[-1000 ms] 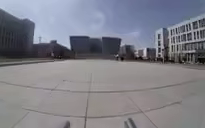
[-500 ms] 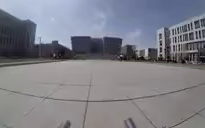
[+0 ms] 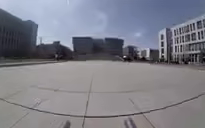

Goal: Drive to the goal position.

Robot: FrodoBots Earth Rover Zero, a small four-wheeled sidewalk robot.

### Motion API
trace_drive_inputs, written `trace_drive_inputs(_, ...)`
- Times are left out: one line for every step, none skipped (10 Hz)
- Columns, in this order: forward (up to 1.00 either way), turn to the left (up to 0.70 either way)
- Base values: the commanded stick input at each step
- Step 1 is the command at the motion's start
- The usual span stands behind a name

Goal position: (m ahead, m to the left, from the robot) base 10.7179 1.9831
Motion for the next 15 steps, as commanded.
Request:
trace_drive_inputs(0.85, 0.00)
trace_drive_inputs(0.85, 0.00)
trace_drive_inputs(0.85, 0.00)
trace_drive_inputs(0.85, 0.00)
trace_drive_inputs(0.85, 0.00)
trace_drive_inputs(0.85, 0.00)
trace_drive_inputs(0.85, 0.00)
trace_drive_inputs(0.85, 0.00)
trace_drive_inputs(0.85, 0.00)
trace_drive_inputs(0.85, 0.00)
trace_drive_inputs(0.85, 0.00)
trace_drive_inputs(0.85, 0.00)
trace_drive_inputs(0.85, 0.00)
trace_drive_inputs(0.85, 0.00)
trace_drive_inputs(0.85, 0.00)
